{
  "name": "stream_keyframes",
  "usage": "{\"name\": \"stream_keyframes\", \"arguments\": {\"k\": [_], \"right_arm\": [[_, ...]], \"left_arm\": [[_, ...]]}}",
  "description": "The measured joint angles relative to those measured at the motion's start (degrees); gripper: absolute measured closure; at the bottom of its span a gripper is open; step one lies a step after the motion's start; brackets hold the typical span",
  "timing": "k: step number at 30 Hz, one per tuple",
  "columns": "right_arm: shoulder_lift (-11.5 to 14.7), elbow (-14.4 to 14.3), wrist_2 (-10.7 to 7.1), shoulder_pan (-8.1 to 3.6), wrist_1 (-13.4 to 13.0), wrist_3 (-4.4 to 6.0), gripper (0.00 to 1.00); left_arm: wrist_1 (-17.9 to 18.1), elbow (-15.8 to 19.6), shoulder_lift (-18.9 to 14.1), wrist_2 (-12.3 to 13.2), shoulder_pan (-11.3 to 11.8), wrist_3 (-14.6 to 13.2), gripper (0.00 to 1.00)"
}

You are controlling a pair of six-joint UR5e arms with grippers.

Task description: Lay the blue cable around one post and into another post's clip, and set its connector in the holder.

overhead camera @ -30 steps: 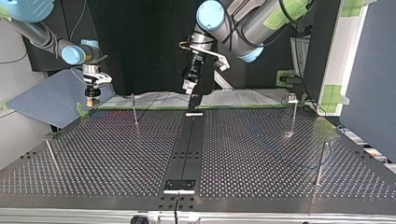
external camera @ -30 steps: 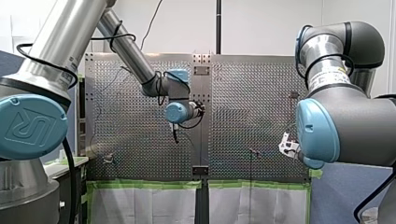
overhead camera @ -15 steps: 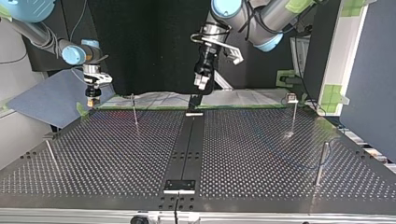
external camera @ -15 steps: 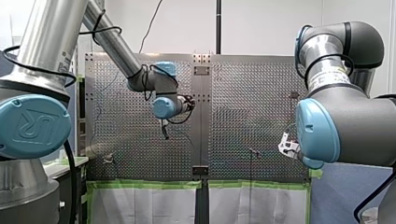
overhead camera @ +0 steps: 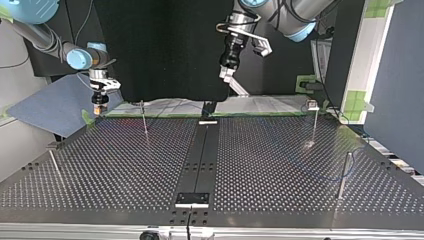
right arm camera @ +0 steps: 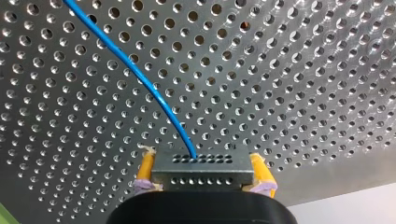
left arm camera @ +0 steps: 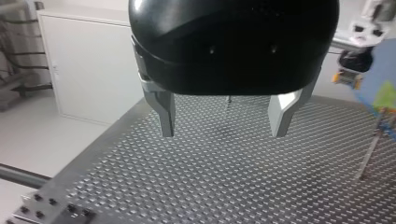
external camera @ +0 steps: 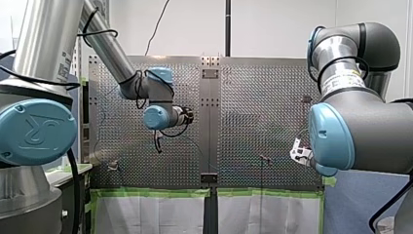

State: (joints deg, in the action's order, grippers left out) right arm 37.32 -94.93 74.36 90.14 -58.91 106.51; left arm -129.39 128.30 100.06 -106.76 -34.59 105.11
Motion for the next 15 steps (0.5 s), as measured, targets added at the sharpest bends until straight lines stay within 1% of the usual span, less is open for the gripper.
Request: {"name": "stream_keyframes", "arguments": {"k": [7, 15], "right_arm": [[0.00, 0.11, 0.09, 0.01, 0.01, -0.20, 1.00], [0.05, 0.68, 0.56, -0.03, 0.10, -0.76, 1.00]], "left_arm": [[0.64, 3.28, -0.02, 0.10, 0.37, 0.06, 0.00], [3.51, 7.44, -0.02, 0.08, 1.53, -0.09, 0.00]]}}
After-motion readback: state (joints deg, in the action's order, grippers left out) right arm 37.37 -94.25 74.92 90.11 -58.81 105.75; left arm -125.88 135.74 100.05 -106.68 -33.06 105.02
